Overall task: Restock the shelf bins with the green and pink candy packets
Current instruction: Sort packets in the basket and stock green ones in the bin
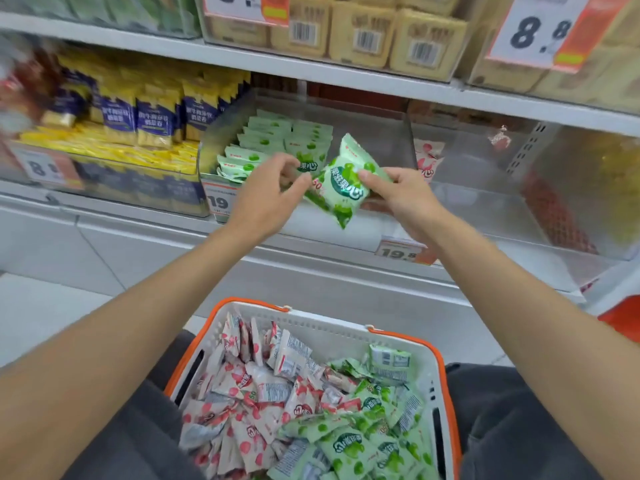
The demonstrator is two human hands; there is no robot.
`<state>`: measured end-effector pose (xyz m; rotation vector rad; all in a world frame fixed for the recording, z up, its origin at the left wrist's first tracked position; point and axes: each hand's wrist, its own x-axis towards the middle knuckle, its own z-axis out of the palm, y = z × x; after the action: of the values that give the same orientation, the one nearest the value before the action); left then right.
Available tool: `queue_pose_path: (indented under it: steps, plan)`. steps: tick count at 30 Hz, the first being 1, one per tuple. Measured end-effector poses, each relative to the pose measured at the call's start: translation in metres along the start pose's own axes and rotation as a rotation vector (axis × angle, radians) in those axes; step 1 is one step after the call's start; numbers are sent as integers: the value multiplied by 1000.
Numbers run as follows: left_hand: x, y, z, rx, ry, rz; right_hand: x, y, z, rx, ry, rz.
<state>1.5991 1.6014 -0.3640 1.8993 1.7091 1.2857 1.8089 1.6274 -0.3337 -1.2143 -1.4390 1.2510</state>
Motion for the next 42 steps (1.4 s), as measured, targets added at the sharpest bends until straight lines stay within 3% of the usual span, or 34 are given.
queue_pose_path:
  steps: [3, 6, 11, 15, 22, 28, 32, 37, 42]
  plan:
    - [36, -33, -14, 491, 143, 133, 44, -16, 11, -36, 88, -18]
    - [48, -70, -13, 675, 83, 137, 90, -7, 34, -193, 140, 19]
    - [42, -90, -5, 692, 110, 167, 145, 24, 73, -483, 112, 149]
    - [42, -87, -5, 670, 121, 163, 163, 42, 87, -365, 226, 177]
    - [42, -87, -4, 662, 127, 154, 164, 48, 90, -455, 205, 287]
    - [42, -88, -2, 660, 142, 158, 162, 47, 92, -240, 167, 306]
    - [41, -89, -1, 648, 157, 178, 157, 55, 90, -402, 91, 337]
    - [42, -87, -1, 639, 161, 178, 160, 55, 93, -569, 79, 225]
    - [41, -87, -2, 633, 140, 165, 152, 51, 87, -507, 108, 260]
